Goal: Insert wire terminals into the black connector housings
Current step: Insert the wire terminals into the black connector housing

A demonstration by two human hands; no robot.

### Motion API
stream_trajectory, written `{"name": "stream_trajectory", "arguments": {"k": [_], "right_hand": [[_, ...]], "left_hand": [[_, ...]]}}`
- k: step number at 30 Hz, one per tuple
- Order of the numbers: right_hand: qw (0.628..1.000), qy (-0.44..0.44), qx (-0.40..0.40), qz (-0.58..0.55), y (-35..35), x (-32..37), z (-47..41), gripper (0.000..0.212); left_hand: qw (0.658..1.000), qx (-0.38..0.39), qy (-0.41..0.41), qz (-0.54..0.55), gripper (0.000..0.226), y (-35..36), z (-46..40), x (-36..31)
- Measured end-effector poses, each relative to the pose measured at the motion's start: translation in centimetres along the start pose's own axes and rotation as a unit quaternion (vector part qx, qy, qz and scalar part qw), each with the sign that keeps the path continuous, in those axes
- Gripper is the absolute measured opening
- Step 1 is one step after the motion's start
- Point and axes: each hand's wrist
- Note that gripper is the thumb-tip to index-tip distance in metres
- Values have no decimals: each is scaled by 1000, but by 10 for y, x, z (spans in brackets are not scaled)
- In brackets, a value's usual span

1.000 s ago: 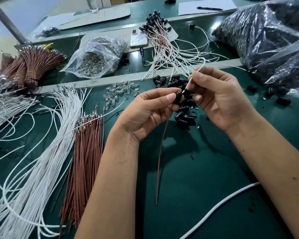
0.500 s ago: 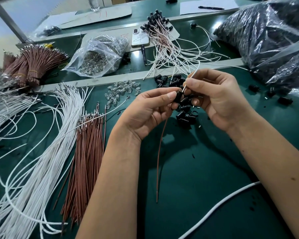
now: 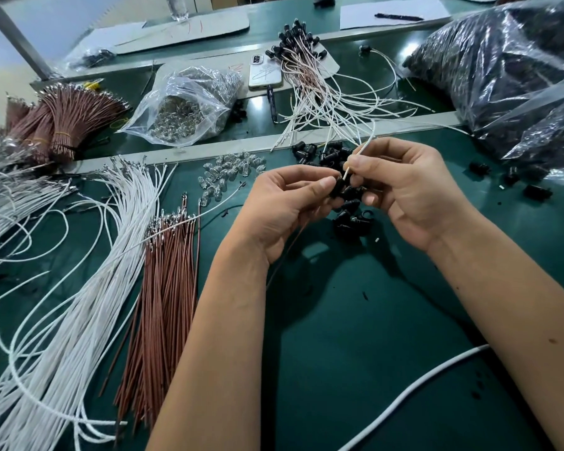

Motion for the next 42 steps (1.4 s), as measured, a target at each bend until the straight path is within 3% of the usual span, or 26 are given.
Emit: {"name": "stream_trajectory", "arguments": {"k": [7, 12, 17, 25, 28, 33, 42], "right_hand": [[1000, 11, 14, -3, -5, 3, -1, 19], [999, 14, 26, -25, -4, 3, -1, 19], [999, 6, 25, -31, -5, 3, -2, 18], [999, -6, 22, -41, -5, 2, -1, 20], [999, -5, 17, -27, -6, 2, -2, 19], [998, 12, 58, -10, -9, 5, -2, 15], [998, 7, 54, -37, -10, 4, -3, 7]], "left_hand": [[999, -26, -8, 41, 8, 1, 0, -2], [999, -12, -16, 50, 24, 1, 1, -2], [999, -5, -9, 38, 26, 0, 1, 0], [998, -16, -44, 31, 4, 5, 2, -1], [998, -14, -51, 38, 13, 5, 2, -2], [998, -19, -56, 29, 6, 3, 3, -3], [994, -9, -70, 85, 5, 4, 3, -4]]}}
Point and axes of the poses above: each hand's wrist, its own z-axis away from the middle knuckle, its own y-axis out of the palm, x = y × z, and after that the axes turned 2 degrees about x, right-handed
